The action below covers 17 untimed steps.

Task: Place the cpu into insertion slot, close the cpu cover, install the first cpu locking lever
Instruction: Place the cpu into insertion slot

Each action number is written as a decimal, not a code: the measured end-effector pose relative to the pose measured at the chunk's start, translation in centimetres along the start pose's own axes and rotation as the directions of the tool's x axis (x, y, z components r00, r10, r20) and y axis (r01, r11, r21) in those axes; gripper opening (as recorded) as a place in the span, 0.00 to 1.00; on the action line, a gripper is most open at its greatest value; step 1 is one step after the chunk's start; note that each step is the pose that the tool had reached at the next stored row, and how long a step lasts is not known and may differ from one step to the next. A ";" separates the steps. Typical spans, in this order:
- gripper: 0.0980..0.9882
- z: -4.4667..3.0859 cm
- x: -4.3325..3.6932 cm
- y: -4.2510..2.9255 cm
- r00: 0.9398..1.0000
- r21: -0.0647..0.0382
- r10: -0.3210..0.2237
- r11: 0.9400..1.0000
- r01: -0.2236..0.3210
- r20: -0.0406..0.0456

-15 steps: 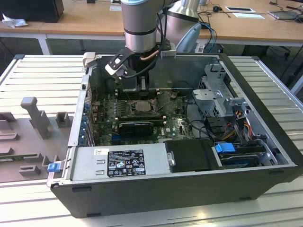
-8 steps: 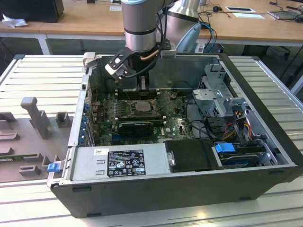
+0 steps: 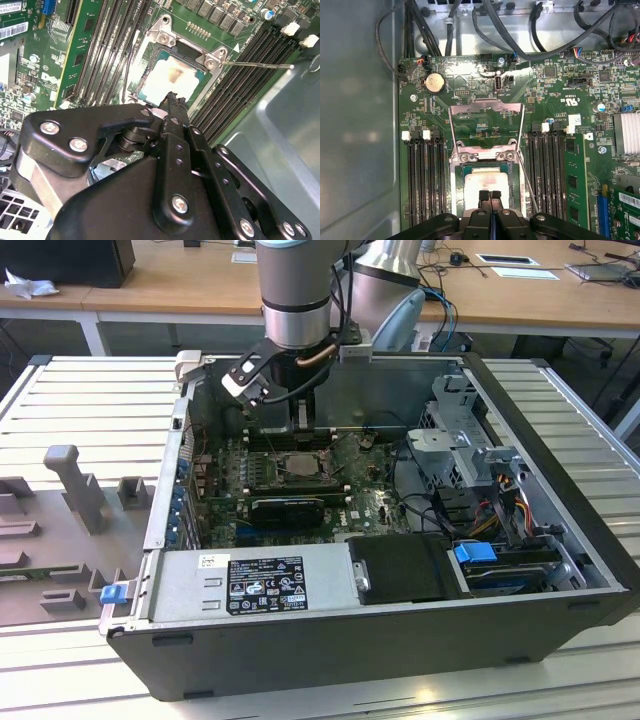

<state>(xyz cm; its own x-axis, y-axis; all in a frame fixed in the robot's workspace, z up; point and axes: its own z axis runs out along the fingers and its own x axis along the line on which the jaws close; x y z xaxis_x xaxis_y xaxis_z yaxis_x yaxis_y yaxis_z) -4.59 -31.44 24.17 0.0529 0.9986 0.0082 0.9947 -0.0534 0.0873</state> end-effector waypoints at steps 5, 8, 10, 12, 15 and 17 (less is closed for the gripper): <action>0.01 -0.10 0.00 0.01 1.000 0.000 0.003 1.000 -0.003 0.000; 0.01 -0.15 0.00 0.01 1.000 0.000 0.004 1.000 -0.004 0.000; 0.01 -0.17 0.00 0.01 1.000 0.000 0.005 1.000 -0.005 0.000; 0.01 -0.19 0.00 0.02 1.000 0.000 0.006 1.000 -0.006 0.000; 0.01 -0.23 0.00 0.02 1.000 0.000 0.007 1.000 -0.007 0.001; 0.01 -0.24 0.00 0.02 1.000 0.000 0.007 1.000 -0.007 0.001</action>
<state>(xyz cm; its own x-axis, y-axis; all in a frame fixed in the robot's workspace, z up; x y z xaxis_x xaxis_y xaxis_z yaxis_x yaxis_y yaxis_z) -4.59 -31.44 24.41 0.0603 0.9981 0.0082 0.9943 -0.0608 0.0873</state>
